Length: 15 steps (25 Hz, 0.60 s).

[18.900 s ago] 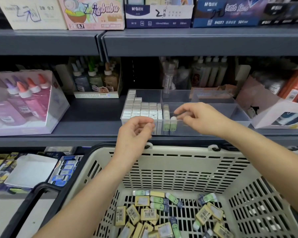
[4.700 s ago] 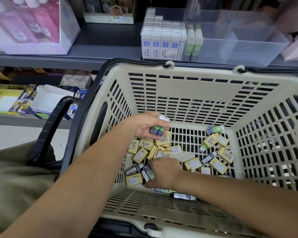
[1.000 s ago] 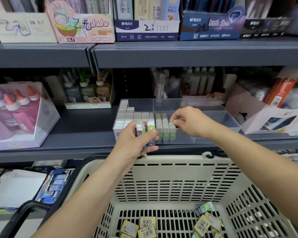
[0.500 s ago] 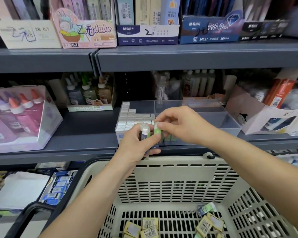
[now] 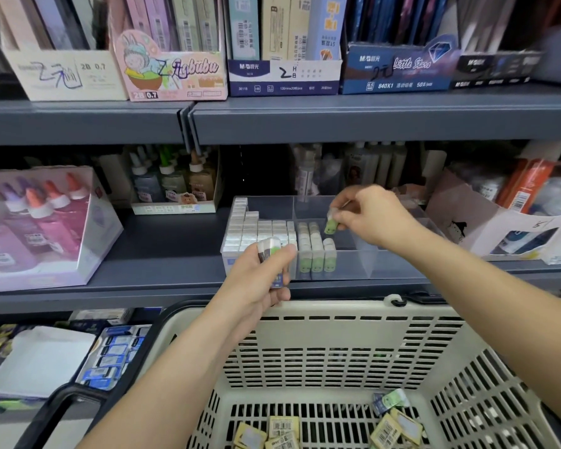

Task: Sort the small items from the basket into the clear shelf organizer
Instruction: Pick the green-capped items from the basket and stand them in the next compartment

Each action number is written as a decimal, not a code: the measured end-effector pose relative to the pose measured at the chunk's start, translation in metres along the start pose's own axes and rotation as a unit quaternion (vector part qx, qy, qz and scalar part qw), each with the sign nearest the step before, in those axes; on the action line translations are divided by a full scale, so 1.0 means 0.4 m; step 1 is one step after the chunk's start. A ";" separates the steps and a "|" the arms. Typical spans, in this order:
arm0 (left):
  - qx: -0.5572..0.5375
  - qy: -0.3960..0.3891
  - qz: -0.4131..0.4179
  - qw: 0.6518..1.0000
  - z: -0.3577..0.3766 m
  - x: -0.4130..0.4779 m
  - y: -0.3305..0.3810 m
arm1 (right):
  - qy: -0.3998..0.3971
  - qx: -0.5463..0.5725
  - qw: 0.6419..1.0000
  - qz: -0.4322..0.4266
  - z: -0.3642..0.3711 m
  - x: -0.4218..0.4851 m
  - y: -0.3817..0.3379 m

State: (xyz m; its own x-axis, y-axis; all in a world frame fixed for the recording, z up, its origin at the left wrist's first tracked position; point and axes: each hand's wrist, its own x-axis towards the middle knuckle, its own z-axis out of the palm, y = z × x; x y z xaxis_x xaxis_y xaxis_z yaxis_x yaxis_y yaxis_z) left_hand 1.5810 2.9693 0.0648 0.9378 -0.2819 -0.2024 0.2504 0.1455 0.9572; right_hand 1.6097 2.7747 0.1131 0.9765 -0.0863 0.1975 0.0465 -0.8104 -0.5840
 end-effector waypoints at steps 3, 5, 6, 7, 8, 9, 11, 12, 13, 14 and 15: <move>-0.082 0.013 -0.014 0.996 -0.004 0.002 0.011 | -0.048 -0.044 0.998 0.020 0.033 0.011 0.007; -0.117 0.014 -0.022 0.993 -0.005 0.001 0.014 | -0.072 -0.060 0.995 0.034 0.048 0.013 0.012; -0.114 0.015 -0.022 0.993 -0.003 0.001 0.014 | -0.078 -0.069 0.994 0.038 0.053 0.013 0.014; -0.102 0.013 -0.017 0.995 -0.001 0.000 0.013 | -0.085 -0.078 0.993 0.040 0.056 0.012 0.017; -0.087 0.007 -0.009 0.996 0.001 0.000 0.010 | -0.094 -0.083 0.991 0.041 0.058 0.012 0.019; -0.074 -0.001 -0.001 0.997 0.002 0.000 0.008 | -0.104 -0.086 0.990 0.043 0.059 0.010 0.021; -0.058 -0.015 0.014 0.998 0.002 0.002 0.001 | -0.117 -0.110 0.986 0.034 0.057 0.001 0.013; -0.054 -0.021 0.020 0.998 -0.001 0.004 -0.002 | -0.103 -0.133 0.986 0.016 0.052 -0.004 0.007; -0.052 -0.025 0.025 0.998 -0.003 0.004 -0.004 | -0.066 -0.154 0.986 -0.012 0.046 -0.010 0.000; -0.052 -0.029 0.029 0.998 -0.006 0.004 -0.005 | -0.019 -0.159 0.986 -0.045 0.040 -0.019 -0.011; -0.052 -0.035 0.031 0.998 -0.007 0.004 -0.005 | 0.014 -0.135 0.988 -0.078 0.033 -0.030 -0.025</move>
State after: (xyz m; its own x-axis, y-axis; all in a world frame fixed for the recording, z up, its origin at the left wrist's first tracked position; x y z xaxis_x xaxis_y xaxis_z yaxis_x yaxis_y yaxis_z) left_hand 1.5827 2.9712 0.0620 0.9343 -0.3340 -0.1244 0.2186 0.2615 0.9401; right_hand 1.6003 2.7914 0.1061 0.9554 0.0380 0.2929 0.1339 -0.9397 -0.3147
